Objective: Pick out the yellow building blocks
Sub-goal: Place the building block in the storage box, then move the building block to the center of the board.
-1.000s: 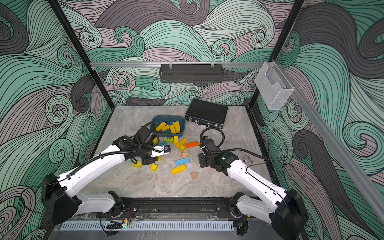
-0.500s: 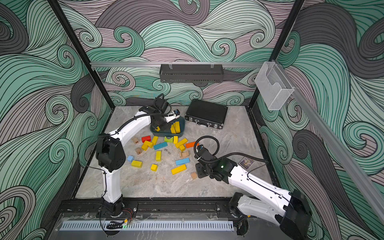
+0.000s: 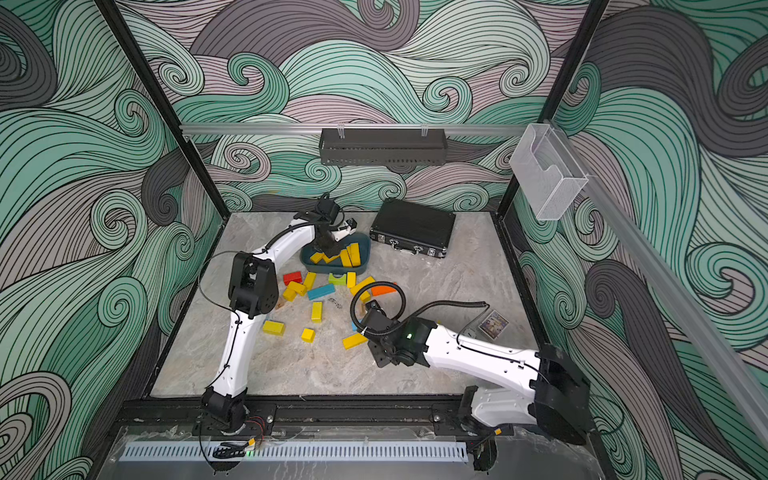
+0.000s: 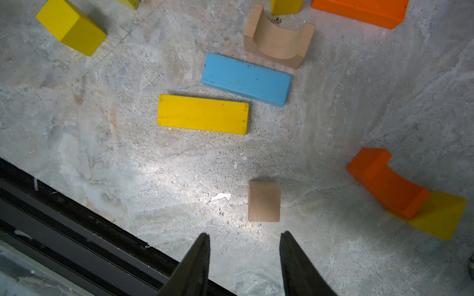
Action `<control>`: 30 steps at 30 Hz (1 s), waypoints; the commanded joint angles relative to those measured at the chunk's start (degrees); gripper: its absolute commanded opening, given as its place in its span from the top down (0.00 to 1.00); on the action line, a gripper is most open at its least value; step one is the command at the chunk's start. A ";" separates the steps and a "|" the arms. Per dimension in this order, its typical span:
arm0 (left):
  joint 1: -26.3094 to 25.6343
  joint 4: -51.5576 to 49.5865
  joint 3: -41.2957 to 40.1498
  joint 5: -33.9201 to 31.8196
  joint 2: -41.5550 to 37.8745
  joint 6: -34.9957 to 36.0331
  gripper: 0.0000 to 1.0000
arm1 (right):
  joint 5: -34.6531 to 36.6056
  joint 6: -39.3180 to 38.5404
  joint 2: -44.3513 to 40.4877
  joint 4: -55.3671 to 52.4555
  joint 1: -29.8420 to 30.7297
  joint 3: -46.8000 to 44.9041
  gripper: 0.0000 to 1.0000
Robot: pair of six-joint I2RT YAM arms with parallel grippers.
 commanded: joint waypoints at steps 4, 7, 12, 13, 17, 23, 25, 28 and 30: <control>0.65 -0.03 0.37 0.26 -1.23 -1.12 0.38 | 2.21 -2.80 3.84 1.91 0.12 2.38 0.48; 0.75 -0.48 -0.01 0.61 -3.66 -1.62 0.36 | 2.46 -2.87 5.95 2.91 0.00 3.58 0.42; 0.97 -3.16 -0.15 2.29 -10.98 -3.17 0.30 | 0.46 -2.03 8.70 6.37 -0.98 4.31 0.34; 0.93 -3.40 -0.61 2.48 -13.21 -3.67 0.27 | -0.32 -2.01 9.36 6.87 -1.30 4.57 0.34; 0.98 -3.04 -4.97 3.51 -22.85 -5.47 0.18 | -3.06 -1.23 11.42 9.11 -2.64 4.78 0.32; 0.97 0.41 -16.66 6.63 -39.02 -8.91 0.10 | -5.66 1.32 13.83 12.21 -5.34 4.15 0.32; 0.94 1.02 -20.59 7.43 -44.25 -10.06 0.07 | -6.46 1.65 14.62 13.30 -6.08 3.99 0.33; 0.99 -0.60 -25.05 8.36 -51.39 -11.59 0.06 | -7.08 1.39 16.37 13.43 -6.79 4.92 0.34; 0.97 -1.30 -28.42 8.72 -56.14 -11.87 0.06 | -7.90 0.92 17.64 13.66 -7.19 5.54 0.34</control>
